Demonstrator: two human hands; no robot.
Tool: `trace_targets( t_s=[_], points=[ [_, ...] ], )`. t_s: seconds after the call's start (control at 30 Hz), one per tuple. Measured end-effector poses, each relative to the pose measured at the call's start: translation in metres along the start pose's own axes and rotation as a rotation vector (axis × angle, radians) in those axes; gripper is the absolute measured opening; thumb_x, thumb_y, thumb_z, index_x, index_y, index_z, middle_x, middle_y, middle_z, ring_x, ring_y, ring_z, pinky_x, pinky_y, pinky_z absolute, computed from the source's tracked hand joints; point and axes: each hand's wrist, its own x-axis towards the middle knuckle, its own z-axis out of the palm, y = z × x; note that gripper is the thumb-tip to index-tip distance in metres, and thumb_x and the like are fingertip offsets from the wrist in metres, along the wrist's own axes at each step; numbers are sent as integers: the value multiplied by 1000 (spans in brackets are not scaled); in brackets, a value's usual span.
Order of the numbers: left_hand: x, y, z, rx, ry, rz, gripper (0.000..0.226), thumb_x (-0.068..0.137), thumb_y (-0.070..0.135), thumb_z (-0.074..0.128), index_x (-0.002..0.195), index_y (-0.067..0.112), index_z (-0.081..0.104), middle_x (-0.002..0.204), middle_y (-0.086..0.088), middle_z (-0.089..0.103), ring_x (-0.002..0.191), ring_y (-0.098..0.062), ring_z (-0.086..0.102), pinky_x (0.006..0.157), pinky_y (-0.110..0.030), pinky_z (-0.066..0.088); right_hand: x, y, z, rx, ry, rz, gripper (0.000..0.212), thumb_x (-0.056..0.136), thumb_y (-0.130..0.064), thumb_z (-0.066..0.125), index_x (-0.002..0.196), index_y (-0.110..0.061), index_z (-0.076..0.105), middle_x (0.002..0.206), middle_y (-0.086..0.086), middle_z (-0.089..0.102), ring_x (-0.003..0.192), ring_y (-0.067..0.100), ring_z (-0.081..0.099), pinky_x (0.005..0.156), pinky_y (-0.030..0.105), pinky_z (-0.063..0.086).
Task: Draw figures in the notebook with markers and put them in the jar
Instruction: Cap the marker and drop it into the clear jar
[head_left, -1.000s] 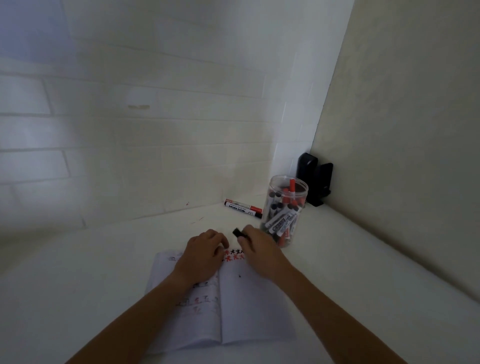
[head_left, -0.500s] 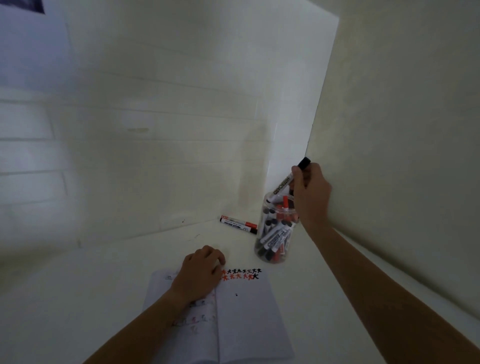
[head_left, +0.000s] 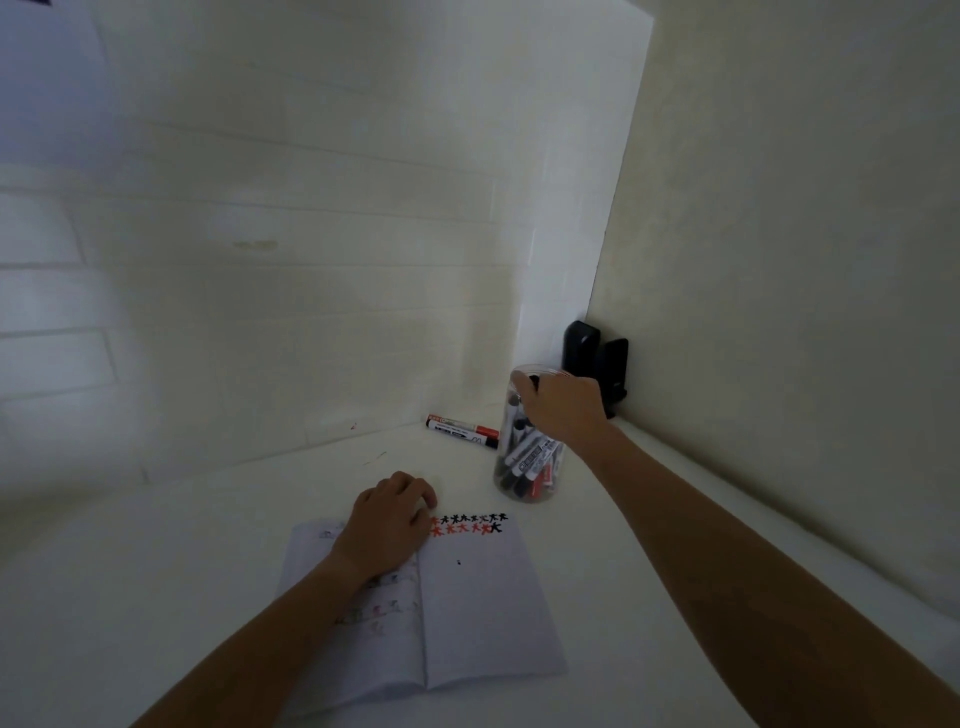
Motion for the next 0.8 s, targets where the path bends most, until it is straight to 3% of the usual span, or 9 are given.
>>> trace_targets(
  t_s=[0.1, 0.17, 0.23, 0.37, 0.43, 0.5, 0.6, 0.7, 0.8],
  points=[
    [-1, 0, -1, -7, 0, 11, 45, 84, 52, 25, 105, 31, 58, 110, 10, 53, 94, -9, 50, 89, -32, 39, 2, -2, 0, 90, 53, 40, 52, 104, -58, 36, 116, -13, 58, 94, 2, 68, 78, 20, 64, 84, 37, 53],
    [-1, -1, 0, -13, 2, 15, 41, 86, 51, 27, 105, 31, 58, 109, 11, 52, 91, -8, 49, 88, -31, 40, 0, -1, 3, 196, 190, 2, 39, 101, -48, 54, 119, -13, 53, 94, 1, 65, 78, 19, 65, 78, 37, 57],
    [-1, -3, 1, -13, 18, 25, 35, 89, 49, 30, 104, 32, 58, 106, 13, 52, 89, -7, 49, 86, -31, 42, -6, 2, 8, 119, 257, -111, 27, 104, -41, 51, 109, -16, 60, 85, -2, 67, 71, 15, 67, 75, 33, 58],
    [-1, -5, 2, -5, 35, 48, 31, 91, 45, 33, 103, 32, 58, 104, 12, 53, 86, -8, 51, 82, -31, 43, -13, 6, 24, -70, 275, -170, 35, 105, -44, 46, 89, -19, 66, 70, -2, 65, 61, 14, 58, 87, 40, 56],
    [-1, -6, 3, -5, 34, 50, 30, 91, 44, 33, 103, 32, 58, 104, 13, 52, 86, -7, 50, 82, -30, 42, -15, 7, 27, -70, 263, -166, 30, 103, -41, 50, 103, -17, 67, 87, 1, 71, 79, 18, 65, 96, 42, 52],
    [-1, -5, 3, -11, 38, 52, 30, 92, 43, 33, 103, 31, 58, 103, 13, 52, 85, -7, 50, 82, -30, 42, -21, 5, 28, -69, 372, -185, 28, 99, -33, 59, 117, -13, 65, 107, 7, 70, 100, 26, 66, 101, 45, 49],
    [-1, -4, 3, -17, 45, 59, 30, 92, 41, 33, 102, 30, 59, 103, 12, 54, 86, -8, 51, 82, -30, 42, -40, -6, 33, -58, 533, -358, 29, 90, -19, 62, 117, -10, 63, 120, 11, 64, 111, 28, 59, 100, 44, 48],
    [0, -2, 0, 35, 6, 62, 34, 90, 43, 29, 105, 31, 57, 108, 10, 53, 94, -10, 52, 85, -31, 41, -63, -24, 60, 81, 345, -582, 25, 88, -19, 52, 110, -12, 62, 113, 7, 63, 104, 22, 57, 90, 36, 52],
    [5, 3, -8, 156, -62, 88, 40, 89, 44, 22, 110, 32, 53, 112, 9, 50, 99, -12, 50, 85, -31, 38, -78, -28, 106, 243, 30, -489, 35, 92, -33, 35, 108, -15, 61, 108, 1, 61, 100, 19, 54, 86, 35, 51]
  ],
)
